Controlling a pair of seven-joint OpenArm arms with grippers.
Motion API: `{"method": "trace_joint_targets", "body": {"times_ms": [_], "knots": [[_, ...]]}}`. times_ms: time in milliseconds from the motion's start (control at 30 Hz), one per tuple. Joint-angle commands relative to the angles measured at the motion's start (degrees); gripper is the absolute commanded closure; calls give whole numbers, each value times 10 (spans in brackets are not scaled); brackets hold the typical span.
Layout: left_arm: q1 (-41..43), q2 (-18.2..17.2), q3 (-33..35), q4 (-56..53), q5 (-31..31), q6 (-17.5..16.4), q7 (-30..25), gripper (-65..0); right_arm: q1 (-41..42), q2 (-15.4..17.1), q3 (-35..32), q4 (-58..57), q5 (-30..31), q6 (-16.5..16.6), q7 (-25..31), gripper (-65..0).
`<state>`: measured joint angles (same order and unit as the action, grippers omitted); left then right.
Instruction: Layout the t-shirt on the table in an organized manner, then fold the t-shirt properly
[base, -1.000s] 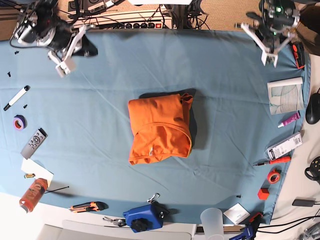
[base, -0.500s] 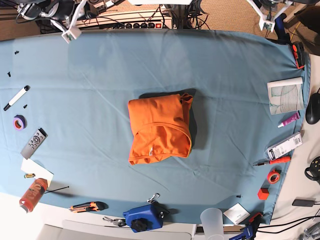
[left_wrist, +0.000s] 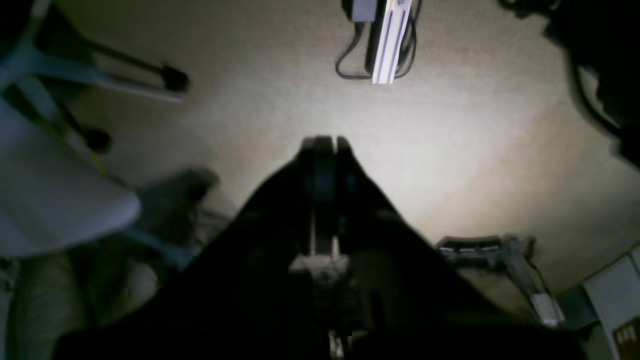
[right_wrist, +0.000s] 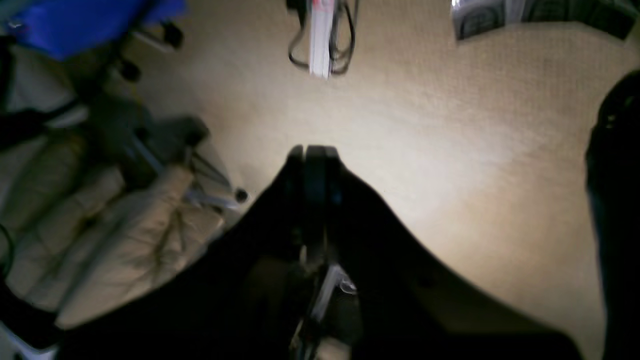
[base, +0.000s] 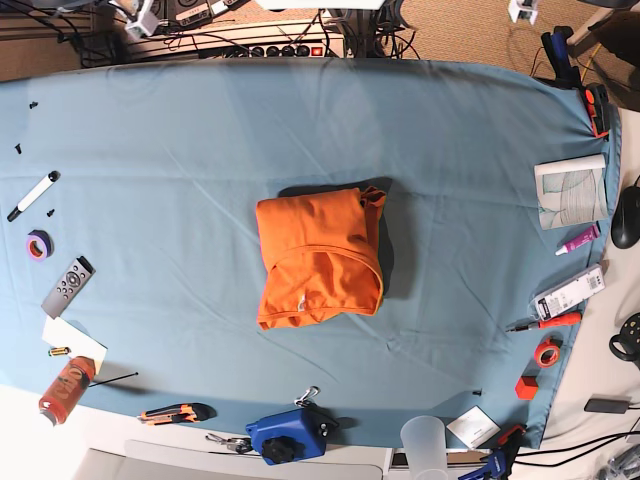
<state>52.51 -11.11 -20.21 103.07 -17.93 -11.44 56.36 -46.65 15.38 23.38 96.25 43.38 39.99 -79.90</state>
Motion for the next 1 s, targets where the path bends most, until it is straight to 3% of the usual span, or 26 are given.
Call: {"method": "trace_joint_targets", "body": {"times_ms": [0,200,367,500,733,833,967], "knots": [[1,-3,-2,-17,-3,-5,-6,0,-1,7,-10,-6,-3,0,-1,0],[-68,-3,-2,-177,-3,-11,-74,0,68,9,-107,-107,-123,0,75,0],[-139,-3,-2,-302,-3,-70,-85,0,142,15,-188,-210,-210,0,123,0],[-180,-3,-2,-393,-3,-81,-142,0,185,35,-270,-307,-283,0,204,0],[-245,0,-2,-550,36,-77,-303,0,262,38,-388,-464,-419,0,374,0],[-271,3,-2,-625,62,-76,-383,0,295,32,-422,-509,-465,-1,420,0],[-296,15,-2,-711,94,-75,-489,0,329,32,-456,-549,-502,-42,462,0]]}}
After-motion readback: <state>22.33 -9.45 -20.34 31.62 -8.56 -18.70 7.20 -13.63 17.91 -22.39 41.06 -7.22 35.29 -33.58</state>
